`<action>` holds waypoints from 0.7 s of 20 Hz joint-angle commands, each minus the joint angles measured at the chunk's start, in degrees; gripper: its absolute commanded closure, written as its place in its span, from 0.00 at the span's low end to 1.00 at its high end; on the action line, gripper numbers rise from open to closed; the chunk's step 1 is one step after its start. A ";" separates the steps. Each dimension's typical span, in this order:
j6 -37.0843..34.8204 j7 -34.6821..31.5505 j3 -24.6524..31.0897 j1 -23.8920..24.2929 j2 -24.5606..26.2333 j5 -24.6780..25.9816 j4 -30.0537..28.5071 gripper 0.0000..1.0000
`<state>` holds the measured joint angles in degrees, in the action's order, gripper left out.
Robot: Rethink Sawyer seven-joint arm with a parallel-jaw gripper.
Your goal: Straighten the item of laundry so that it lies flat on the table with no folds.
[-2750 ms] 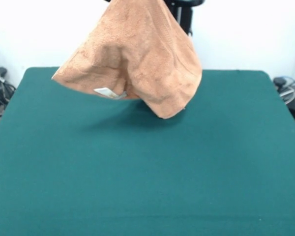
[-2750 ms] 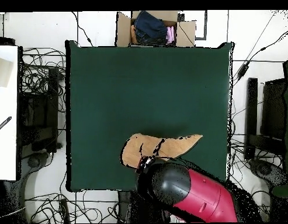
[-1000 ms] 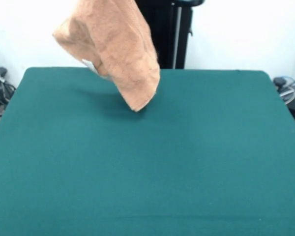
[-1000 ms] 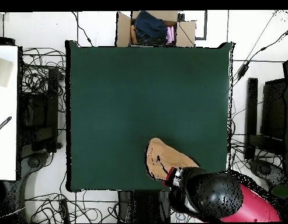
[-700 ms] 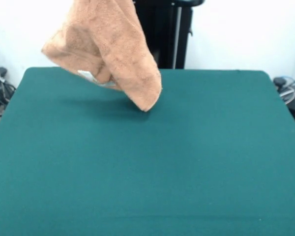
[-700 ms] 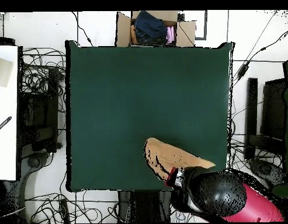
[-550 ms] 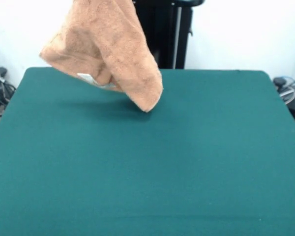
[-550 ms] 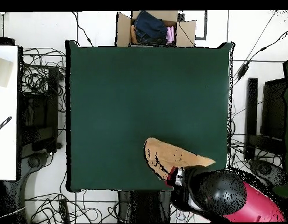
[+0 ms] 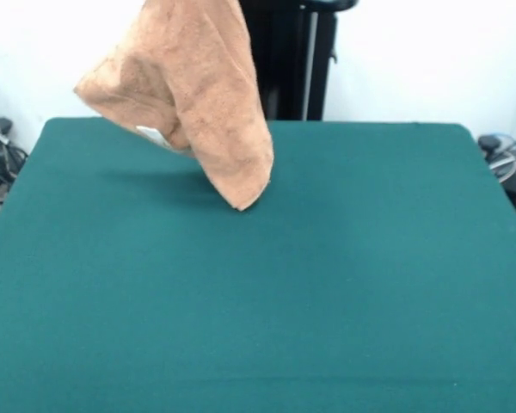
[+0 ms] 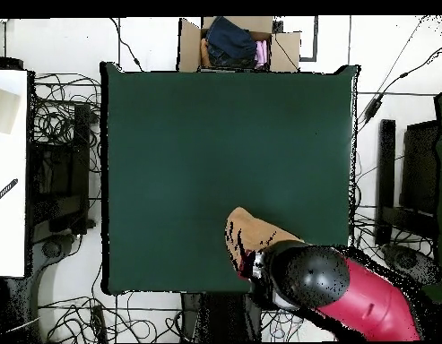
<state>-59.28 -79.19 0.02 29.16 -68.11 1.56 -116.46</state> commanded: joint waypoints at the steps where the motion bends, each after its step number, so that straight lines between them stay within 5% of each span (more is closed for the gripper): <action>1: 4.62 -1.54 5.58 -4.81 4.17 2.37 -5.05 1.00; 14: 7.13 -6.26 4.74 -10.81 10.47 2.04 -1.51 1.00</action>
<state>-56.38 -79.19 0.26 20.67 -63.62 1.54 -116.37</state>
